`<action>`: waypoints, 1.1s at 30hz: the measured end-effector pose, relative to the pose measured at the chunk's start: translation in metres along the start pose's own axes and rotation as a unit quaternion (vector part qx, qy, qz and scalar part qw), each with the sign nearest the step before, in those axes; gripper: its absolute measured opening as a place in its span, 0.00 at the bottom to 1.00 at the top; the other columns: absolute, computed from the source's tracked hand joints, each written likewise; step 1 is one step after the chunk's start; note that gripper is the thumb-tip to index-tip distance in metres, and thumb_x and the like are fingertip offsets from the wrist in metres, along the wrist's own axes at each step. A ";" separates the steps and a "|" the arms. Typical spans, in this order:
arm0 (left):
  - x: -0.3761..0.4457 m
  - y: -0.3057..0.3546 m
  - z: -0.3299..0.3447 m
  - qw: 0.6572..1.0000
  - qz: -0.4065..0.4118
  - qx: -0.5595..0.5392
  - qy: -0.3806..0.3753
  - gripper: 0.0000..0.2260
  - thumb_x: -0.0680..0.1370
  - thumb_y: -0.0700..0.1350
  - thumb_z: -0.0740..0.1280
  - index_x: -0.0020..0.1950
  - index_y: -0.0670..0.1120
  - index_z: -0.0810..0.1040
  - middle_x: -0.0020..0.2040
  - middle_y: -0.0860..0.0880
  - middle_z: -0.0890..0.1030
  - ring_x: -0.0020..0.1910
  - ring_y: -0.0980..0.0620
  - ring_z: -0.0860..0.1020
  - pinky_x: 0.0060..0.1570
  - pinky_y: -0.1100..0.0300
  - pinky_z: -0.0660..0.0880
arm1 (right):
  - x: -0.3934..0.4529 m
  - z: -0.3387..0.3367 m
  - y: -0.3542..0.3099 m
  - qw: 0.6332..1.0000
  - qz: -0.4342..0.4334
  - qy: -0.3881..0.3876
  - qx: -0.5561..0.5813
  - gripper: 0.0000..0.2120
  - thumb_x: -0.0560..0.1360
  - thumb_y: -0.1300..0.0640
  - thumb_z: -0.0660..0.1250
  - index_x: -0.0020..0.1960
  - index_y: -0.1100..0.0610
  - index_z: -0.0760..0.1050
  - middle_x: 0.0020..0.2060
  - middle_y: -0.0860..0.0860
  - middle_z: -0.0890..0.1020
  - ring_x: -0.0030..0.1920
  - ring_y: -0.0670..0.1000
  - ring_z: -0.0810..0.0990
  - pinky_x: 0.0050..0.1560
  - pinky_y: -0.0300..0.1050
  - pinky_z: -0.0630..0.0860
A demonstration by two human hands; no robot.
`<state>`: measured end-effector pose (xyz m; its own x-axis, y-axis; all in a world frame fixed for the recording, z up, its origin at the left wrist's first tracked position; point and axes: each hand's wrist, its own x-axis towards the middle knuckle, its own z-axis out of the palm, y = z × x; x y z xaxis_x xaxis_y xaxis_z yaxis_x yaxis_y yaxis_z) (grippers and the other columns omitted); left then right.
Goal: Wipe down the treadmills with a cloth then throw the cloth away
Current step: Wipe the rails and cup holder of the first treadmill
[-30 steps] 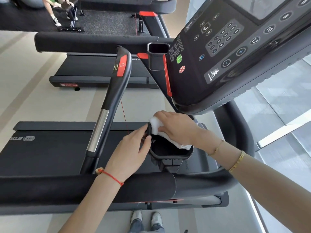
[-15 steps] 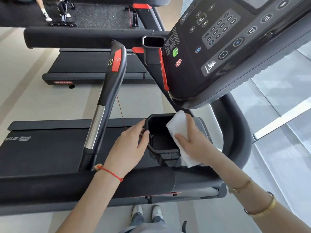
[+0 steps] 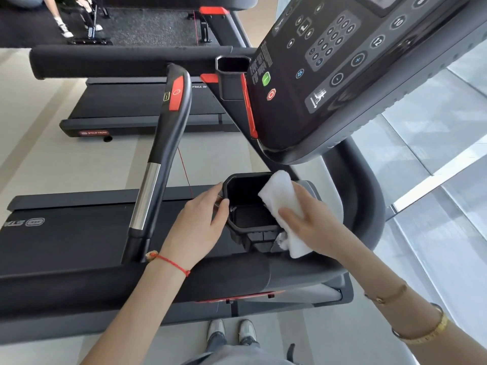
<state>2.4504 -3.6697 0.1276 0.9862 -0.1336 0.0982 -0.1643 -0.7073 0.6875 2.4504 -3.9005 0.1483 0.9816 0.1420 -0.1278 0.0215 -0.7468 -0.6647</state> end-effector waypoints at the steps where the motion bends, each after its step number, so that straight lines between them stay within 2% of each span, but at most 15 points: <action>1: 0.000 0.000 0.000 1.000 -0.003 0.000 -0.001 0.20 0.83 0.51 0.57 0.75 0.51 0.66 0.53 0.57 0.77 0.53 0.56 0.78 0.55 0.60 0.74 | -0.005 -0.002 0.001 1.000 -0.006 0.007 0.006 0.25 0.80 0.52 0.61 0.74 0.52 0.60 0.50 0.51 0.80 0.46 0.47 0.78 0.41 0.37 0.69; 3: 0.000 0.000 -0.001 1.000 -0.009 0.003 -0.001 0.21 0.83 0.52 0.57 0.76 0.51 0.65 0.56 0.56 0.78 0.54 0.55 0.78 0.56 0.60 0.74 | -0.017 -0.005 0.001 0.999 -0.025 0.027 0.036 0.25 0.80 0.53 0.61 0.76 0.49 0.60 0.48 0.47 0.81 0.48 0.44 0.78 0.48 0.36 0.71; 5: 0.000 0.000 -0.001 1.000 -0.008 0.002 -0.002 0.21 0.83 0.51 0.57 0.76 0.51 0.66 0.56 0.55 0.79 0.53 0.56 0.78 0.57 0.58 0.75 | -0.030 -0.008 0.000 0.995 -0.084 0.033 0.051 0.24 0.81 0.55 0.60 0.76 0.47 0.61 0.49 0.41 0.79 0.49 0.40 0.79 0.53 0.33 0.72; 7: 0.000 0.001 -0.001 1.000 0.000 -0.006 -0.003 0.20 0.83 0.50 0.57 0.75 0.51 0.67 0.54 0.55 0.80 0.52 0.55 0.79 0.56 0.55 0.77 | -0.037 -0.013 -0.001 0.986 -0.164 0.008 0.015 0.25 0.81 0.55 0.60 0.76 0.45 0.60 0.58 0.37 0.76 0.57 0.36 0.75 0.59 0.29 0.67; 9: 0.000 0.000 -0.001 1.000 0.006 -0.013 -0.001 0.19 0.82 0.50 0.57 0.74 0.52 0.68 0.53 0.54 0.80 0.50 0.55 0.79 0.55 0.53 0.77 | -0.035 -0.018 -0.003 0.976 -0.213 -0.039 -0.027 0.25 0.82 0.55 0.59 0.77 0.46 0.58 0.71 0.39 0.68 0.72 0.37 0.63 0.71 0.36 0.60; 11: 0.000 -0.001 0.000 1.000 0.003 -0.013 -0.001 0.20 0.82 0.51 0.57 0.75 0.52 0.67 0.54 0.54 0.80 0.52 0.55 0.79 0.56 0.52 0.77 | -0.029 -0.023 -0.006 0.967 -0.233 -0.083 -0.063 0.24 0.83 0.55 0.57 0.77 0.47 0.57 0.74 0.42 0.64 0.76 0.41 0.58 0.75 0.45 0.59; 13: 0.000 -0.002 0.000 1.000 0.005 -0.013 0.000 0.20 0.82 0.52 0.56 0.74 0.53 0.67 0.54 0.54 0.80 0.51 0.54 0.79 0.55 0.52 0.77 | -0.024 -0.025 -0.012 0.960 -0.236 -0.128 -0.082 0.23 0.83 0.54 0.55 0.77 0.45 0.58 0.70 0.47 0.73 0.71 0.50 0.69 0.69 0.47 0.67; 15: 0.000 -0.003 0.000 1.000 0.009 -0.020 -0.003 0.19 0.82 0.52 0.56 0.73 0.55 0.67 0.52 0.55 0.80 0.50 0.55 0.79 0.53 0.52 0.77 | -0.024 -0.022 -0.021 0.952 -0.242 -0.161 -0.099 0.21 0.83 0.51 0.54 0.75 0.42 0.60 0.61 0.50 0.79 0.60 0.51 0.77 0.62 0.45 0.70; 17: 0.000 -0.004 0.001 1.000 0.002 -0.026 -0.008 0.20 0.81 0.54 0.55 0.73 0.56 0.67 0.53 0.55 0.80 0.50 0.56 0.78 0.53 0.53 0.77 | -0.019 -0.015 -0.031 0.943 -0.251 -0.166 -0.142 0.21 0.82 0.44 0.49 0.74 0.44 0.63 0.61 0.47 0.79 0.57 0.48 0.76 0.58 0.42 0.69; 20: 0.001 -0.007 0.002 1.000 -0.011 -0.022 -0.009 0.19 0.82 0.52 0.57 0.74 0.54 0.67 0.54 0.54 0.79 0.53 0.54 0.78 0.55 0.55 0.76 | -0.006 -0.006 -0.042 0.934 -0.224 -0.174 -0.216 0.22 0.82 0.43 0.46 0.70 0.49 0.67 0.55 0.49 0.81 0.53 0.54 0.78 0.55 0.52 0.72; 22: 0.001 -0.007 0.002 1.000 -0.017 -0.022 -0.009 0.20 0.83 0.51 0.57 0.75 0.54 0.67 0.55 0.55 0.79 0.54 0.56 0.77 0.55 0.59 0.75 | -0.006 -0.003 -0.040 0.924 -0.240 -0.163 -0.248 0.21 0.82 0.43 0.47 0.66 0.52 0.68 0.52 0.48 0.80 0.52 0.54 0.78 0.53 0.53 0.72; 26: 0.001 -0.005 0.001 1.000 -0.011 -0.025 -0.005 0.20 0.83 0.51 0.57 0.75 0.54 0.67 0.53 0.57 0.79 0.51 0.59 0.77 0.53 0.61 0.75 | -0.022 -0.011 -0.026 0.915 -0.284 -0.143 -0.250 0.23 0.81 0.41 0.46 0.66 0.53 0.67 0.53 0.44 0.77 0.56 0.47 0.74 0.52 0.41 0.72; 29: 0.002 -0.006 0.003 1.000 -0.014 -0.026 -0.001 0.20 0.83 0.51 0.57 0.75 0.52 0.67 0.53 0.55 0.80 0.51 0.57 0.78 0.53 0.61 0.75 | -0.013 -0.006 -0.031 0.905 -0.281 -0.132 -0.291 0.25 0.80 0.39 0.45 0.64 0.53 0.68 0.53 0.45 0.78 0.56 0.48 0.75 0.48 0.39 0.66; 31: 0.002 -0.007 0.003 0.999 -0.017 -0.028 0.001 0.20 0.82 0.51 0.57 0.75 0.52 0.67 0.55 0.55 0.80 0.53 0.56 0.78 0.55 0.60 0.75 | 0.000 0.006 -0.042 0.902 -0.258 -0.144 -0.315 0.22 0.80 0.39 0.48 0.56 0.54 0.70 0.44 0.45 0.77 0.49 0.50 0.76 0.43 0.43 0.60; 33: 0.002 -0.008 0.003 0.999 -0.018 -0.030 0.005 0.21 0.82 0.52 0.57 0.75 0.52 0.68 0.55 0.56 0.79 0.53 0.57 0.78 0.55 0.60 0.74 | 0.007 0.014 -0.050 0.909 -0.229 -0.167 -0.305 0.20 0.80 0.38 0.50 0.46 0.53 0.67 0.33 0.43 0.71 0.38 0.51 0.74 0.40 0.45 0.60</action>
<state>2.4533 -3.6664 0.1197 0.9915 -0.1018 0.0807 -0.1283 -0.6685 0.7326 2.4540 -3.8533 0.1706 0.7327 0.6421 -0.2253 0.6145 -0.7666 -0.1863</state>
